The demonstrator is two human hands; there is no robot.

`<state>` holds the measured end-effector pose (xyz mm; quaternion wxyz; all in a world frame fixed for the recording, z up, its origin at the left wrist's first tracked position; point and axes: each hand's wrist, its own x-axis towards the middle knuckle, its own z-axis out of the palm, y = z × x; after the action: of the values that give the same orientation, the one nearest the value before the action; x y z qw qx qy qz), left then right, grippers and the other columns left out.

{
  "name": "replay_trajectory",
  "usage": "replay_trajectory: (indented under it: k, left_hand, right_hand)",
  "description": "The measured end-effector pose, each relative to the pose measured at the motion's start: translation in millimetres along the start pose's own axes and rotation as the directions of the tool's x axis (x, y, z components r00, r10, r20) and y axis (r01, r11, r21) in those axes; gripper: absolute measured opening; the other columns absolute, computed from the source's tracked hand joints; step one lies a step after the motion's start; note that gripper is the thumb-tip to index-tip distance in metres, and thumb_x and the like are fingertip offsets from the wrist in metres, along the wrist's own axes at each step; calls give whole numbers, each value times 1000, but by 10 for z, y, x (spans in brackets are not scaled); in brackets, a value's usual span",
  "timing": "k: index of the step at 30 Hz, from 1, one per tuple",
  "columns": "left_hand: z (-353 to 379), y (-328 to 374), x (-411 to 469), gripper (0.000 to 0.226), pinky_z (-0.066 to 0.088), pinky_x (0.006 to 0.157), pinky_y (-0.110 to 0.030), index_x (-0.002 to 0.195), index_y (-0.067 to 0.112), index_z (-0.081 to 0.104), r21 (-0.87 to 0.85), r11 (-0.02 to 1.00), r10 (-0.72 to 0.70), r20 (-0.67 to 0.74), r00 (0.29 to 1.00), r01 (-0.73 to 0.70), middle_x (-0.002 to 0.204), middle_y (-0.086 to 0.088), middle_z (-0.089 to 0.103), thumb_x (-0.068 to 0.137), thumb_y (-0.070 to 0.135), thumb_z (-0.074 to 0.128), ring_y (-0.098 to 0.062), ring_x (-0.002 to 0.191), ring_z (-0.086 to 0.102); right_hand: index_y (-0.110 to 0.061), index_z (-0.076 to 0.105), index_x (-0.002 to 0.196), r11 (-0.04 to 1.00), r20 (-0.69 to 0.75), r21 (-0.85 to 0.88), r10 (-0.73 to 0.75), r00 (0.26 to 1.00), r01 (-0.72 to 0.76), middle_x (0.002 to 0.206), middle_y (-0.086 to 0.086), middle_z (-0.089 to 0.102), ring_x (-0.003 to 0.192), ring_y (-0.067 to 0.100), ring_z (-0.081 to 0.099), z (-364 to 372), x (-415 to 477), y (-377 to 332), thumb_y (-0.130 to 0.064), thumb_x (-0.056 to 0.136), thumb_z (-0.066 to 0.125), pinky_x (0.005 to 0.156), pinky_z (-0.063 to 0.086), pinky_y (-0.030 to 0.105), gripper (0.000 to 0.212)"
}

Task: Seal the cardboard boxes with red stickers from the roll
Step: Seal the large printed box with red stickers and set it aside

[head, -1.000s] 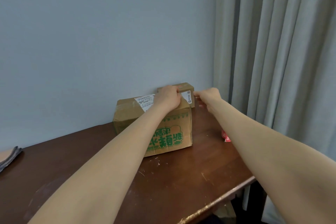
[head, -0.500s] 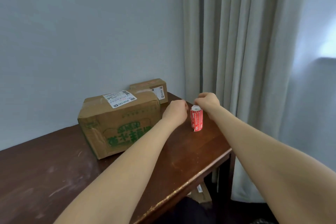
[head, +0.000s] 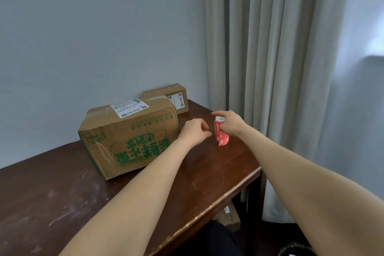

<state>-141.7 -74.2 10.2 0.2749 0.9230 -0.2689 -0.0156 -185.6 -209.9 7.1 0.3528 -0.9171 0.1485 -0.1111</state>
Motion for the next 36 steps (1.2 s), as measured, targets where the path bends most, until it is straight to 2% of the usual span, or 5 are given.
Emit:
replay_trajectory:
  k: [5,8,19,27,36]
  left_hand:
    - [130,135,37,24,44,78,-27,110,15,65,-82,996,28,-4,1000,-29,111,-5,66,87,22,65,-20,100,60]
    - [173,151,64,20,45,78,-29,108,15,65,-88,996,5,-30,1000,-8,111,-7,66,90,21,60,-23,99,61]
    - [125,102,142,12,54,78,-33,99,15,68,-40,998,-61,-121,991,57,99,-8,69,93,20,59,-21,90,65]
    - [84,96,134,16,56,83,-39,105,16,67,2,997,-81,-135,988,82,101,-8,69,93,24,60,-23,92,66]
    - [39,48,98,17,55,82,-38,107,15,65,34,993,-106,-139,985,111,107,-8,67,93,24,61,-23,96,65]
  right_hand:
    - [-26,53,134,1000,2,2,25,1000,-25,137,9,52,112,28,58,27,3,14,-7,92,57,85,54,33,47]
    - [-26,54,132,998,-7,-54,18,1000,-18,133,7,56,113,27,58,15,-11,-5,-14,91,60,89,53,36,43]
    - [-19,49,130,946,-14,-325,-6,1000,1,130,7,54,109,24,60,-58,-41,-76,-25,90,64,84,55,36,43]
    - [-33,48,138,946,68,-319,-32,997,52,136,4,54,115,23,59,-109,-44,-94,-31,94,59,86,55,37,46]
    - [-23,54,130,959,78,-279,-27,997,48,129,6,58,108,23,61,-135,-65,-114,-30,91,60,84,54,34,39]
